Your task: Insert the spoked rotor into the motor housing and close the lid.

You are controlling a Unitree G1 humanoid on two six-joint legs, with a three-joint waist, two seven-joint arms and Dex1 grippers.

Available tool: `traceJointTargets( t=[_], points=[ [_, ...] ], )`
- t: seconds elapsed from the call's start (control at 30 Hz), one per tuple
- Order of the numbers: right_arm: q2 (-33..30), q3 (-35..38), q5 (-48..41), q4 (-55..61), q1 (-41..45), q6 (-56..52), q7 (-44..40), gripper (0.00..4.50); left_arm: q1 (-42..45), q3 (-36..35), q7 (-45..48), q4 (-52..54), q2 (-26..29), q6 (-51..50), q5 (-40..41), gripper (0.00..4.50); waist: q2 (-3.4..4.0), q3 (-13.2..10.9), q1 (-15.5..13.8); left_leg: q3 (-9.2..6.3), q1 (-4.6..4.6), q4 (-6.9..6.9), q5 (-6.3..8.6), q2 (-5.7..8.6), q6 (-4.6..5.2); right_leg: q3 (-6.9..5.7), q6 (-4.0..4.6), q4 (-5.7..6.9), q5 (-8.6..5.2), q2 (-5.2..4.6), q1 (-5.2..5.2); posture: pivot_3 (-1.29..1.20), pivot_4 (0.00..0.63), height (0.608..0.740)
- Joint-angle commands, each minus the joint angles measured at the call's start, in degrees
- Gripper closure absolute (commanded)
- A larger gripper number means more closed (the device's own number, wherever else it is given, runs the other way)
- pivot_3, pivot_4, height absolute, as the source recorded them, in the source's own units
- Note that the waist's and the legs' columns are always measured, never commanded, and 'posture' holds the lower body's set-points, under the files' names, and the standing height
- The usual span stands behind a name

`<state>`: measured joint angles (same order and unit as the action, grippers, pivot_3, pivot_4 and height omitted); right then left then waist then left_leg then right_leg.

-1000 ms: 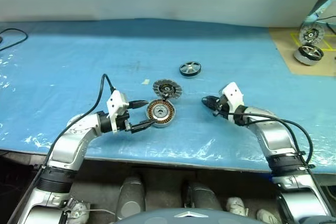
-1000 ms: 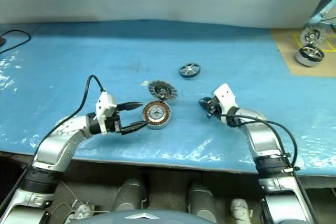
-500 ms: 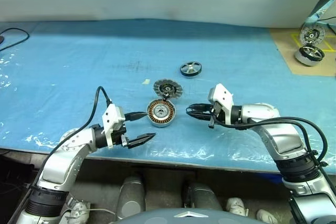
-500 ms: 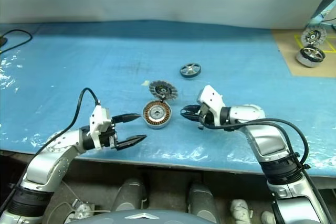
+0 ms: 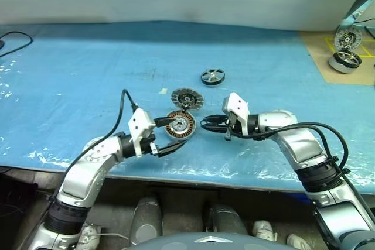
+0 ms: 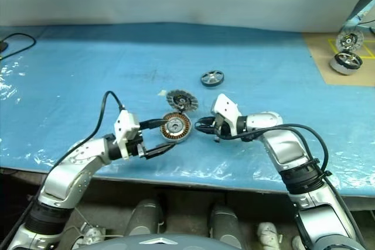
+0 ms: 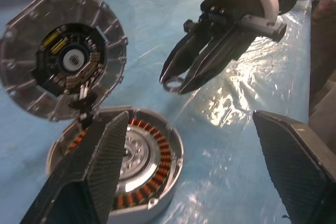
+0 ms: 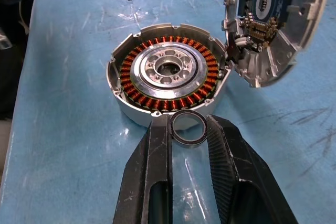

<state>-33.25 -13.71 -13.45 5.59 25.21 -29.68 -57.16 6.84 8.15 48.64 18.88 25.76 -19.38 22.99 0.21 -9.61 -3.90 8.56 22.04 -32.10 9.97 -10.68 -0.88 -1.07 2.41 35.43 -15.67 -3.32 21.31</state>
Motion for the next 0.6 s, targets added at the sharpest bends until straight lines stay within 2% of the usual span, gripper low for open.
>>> traceJointTargets(
  t=[0.03,0.17,0.27,0.33,0.6],
  points=[
    [0.68,0.40,-0.02,0.58,1.61,1.59,0.11,3.92,2.04,0.97,-1.11,0.35,-0.31,-0.88,-0.87,0.51,0.00,0.00,0.11,0.00,-0.01,-0.02,0.00,-0.02,0.00,0.01,0.00,0.02,0.00,0.01,0.00,0.00,0.150,0.740],
    [1.74,-0.58,0.68,0.63,1.99,2.18,0.23,3.92,4.04,0.70,0.99,-5.51,2.20,1.59,-3.59,0.51,0.00,0.00,0.11,0.00,-0.07,-0.08,0.00,-0.03,0.00,0.02,0.00,0.13,0.00,0.02,-0.01,0.00,0.150,0.740],
    [2.77,-0.94,-0.20,0.37,2.85,1.11,-0.88,3.92,5.21,-2.10,0.46,-8.91,2.19,2.98,-2.96,0.51,0.00,0.00,0.09,0.00,-0.03,-0.09,0.00,0.00,0.00,0.04,0.00,0.13,0.00,0.01,0.01,0.00,0.150,0.740],
    [2.94,-2.16,0.26,-0.31,3.40,1.44,-2.24,3.92,3.00,-5.37,2.02,-10.11,3.45,5.74,-1.64,0.51,0.00,0.00,0.11,-0.01,0.03,-0.12,0.00,0.00,0.00,0.04,0.00,0.13,0.01,0.01,0.05,0.00,0.150,0.740],
    [6.73,-4.61,1.07,-7.10,8.06,3.37,-4.41,3.92,-5.25,-12.27,3.93,-4.86,5.02,6.85,3.50,0.51,0.00,0.00,0.02,0.00,0.06,-0.11,0.00,-0.02,0.01,-0.01,0.02,0.16,0.00,0.01,0.08,0.00,0.150,0.740]
  ],
)
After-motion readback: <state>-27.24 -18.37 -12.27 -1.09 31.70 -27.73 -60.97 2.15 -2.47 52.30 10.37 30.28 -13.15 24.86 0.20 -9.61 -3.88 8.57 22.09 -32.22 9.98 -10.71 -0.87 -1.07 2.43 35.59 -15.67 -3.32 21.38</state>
